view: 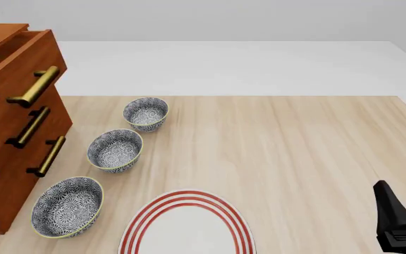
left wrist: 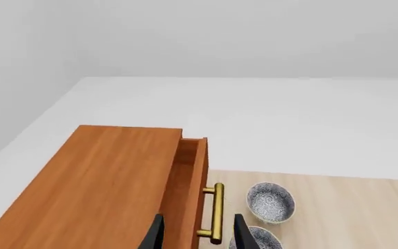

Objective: Open the top drawer of the cabinet.

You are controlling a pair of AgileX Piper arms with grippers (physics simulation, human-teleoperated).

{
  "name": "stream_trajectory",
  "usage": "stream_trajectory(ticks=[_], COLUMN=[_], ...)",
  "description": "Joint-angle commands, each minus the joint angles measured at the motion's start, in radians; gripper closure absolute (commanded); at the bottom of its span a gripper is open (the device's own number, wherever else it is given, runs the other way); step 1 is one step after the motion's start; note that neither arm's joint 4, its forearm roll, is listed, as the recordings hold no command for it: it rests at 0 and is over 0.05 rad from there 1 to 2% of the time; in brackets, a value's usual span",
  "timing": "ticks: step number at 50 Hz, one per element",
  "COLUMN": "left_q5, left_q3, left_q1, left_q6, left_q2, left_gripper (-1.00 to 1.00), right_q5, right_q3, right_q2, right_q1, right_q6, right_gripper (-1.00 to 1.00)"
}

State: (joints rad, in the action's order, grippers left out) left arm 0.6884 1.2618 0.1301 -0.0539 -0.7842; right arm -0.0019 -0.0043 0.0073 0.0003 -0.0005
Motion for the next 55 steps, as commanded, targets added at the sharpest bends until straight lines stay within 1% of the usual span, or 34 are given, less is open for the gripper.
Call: stream_trajectory(ticks=[1, 2, 4, 8, 11, 15, 17, 20, 26, 30, 34, 45, 48, 51, 53, 54, 55], left_q5=[0.038, 0.044, 0.048, 0.062, 0.055, 0.067, 0.075, 0.073, 0.054, 0.038, 0.018, 0.025, 0.021, 0.002, -0.001, 0.001, -0.003], left_q3=[-0.032, -0.030, -0.035, -0.034, -0.033, -0.022, -0.008, -0.006, -0.032, -0.053, -0.071, -0.042, -0.047, -0.062, -0.063, -0.066, -0.071], left_q1=[-0.010, -0.012, -0.015, -0.026, -0.017, -0.024, -0.030, -0.027, -0.022, -0.021, -0.014, 0.005, 0.008, 0.020, 0.019, 0.014, 0.017], left_q6=[0.043, 0.058, 0.053, 0.073, 0.067, 0.090, 0.119, 0.127, 0.128, 0.146, 0.139, 0.139, 0.142, 0.130, 0.130, 0.144, 0.126], left_q2=[-0.024, -0.028, -0.029, -0.042, -0.049, -0.064, -0.083, -0.101, -0.124, -0.137, -0.152, -0.189, -0.199, -0.227, -0.228, -0.231, -0.232], left_gripper=[-1.00, -1.00, -1.00, -1.00, -1.00, -1.00, -1.00, -1.00, -1.00, -1.00, -1.00, -1.00, -1.00, -1.00, -1.00, -1.00, -1.00], right_q5=[0.000, 0.000, 0.000, 0.000, 0.000, 0.000, 0.000, 0.000, 0.000, 0.000, 0.000, 0.000, 0.000, 0.000, 0.000, 0.000, 0.000], right_q3=[0.000, 0.000, 0.000, 0.000, 0.000, 0.000, 0.000, 0.000, 0.000, 0.000, 0.000, 0.000, 0.000, 0.000, 0.000, 0.000, 0.000], right_q2=[0.000, 0.000, 0.000, 0.000, 0.000, 0.000, 0.000, 0.000, 0.000, 0.000, 0.000, 0.000, 0.000, 0.000, 0.000, 0.000, 0.000], right_q1=[0.000, 0.000, 0.000, 0.000, 0.000, 0.000, 0.000, 0.000, 0.000, 0.000, 0.000, 0.000, 0.000, 0.000, 0.000, 0.000, 0.000], right_q6=[0.000, 0.000, 0.000, 0.000, 0.000, 0.000, 0.000, 0.000, 0.000, 0.000, 0.000, 0.000, 0.000, 0.000, 0.000, 0.000, 0.000], right_gripper=[-1.00, -1.00, -1.00, -1.00, -1.00, -1.00, -1.00, -1.00, -1.00, -1.00, -1.00, -1.00, -1.00, -1.00, -1.00, -1.00, -1.00])
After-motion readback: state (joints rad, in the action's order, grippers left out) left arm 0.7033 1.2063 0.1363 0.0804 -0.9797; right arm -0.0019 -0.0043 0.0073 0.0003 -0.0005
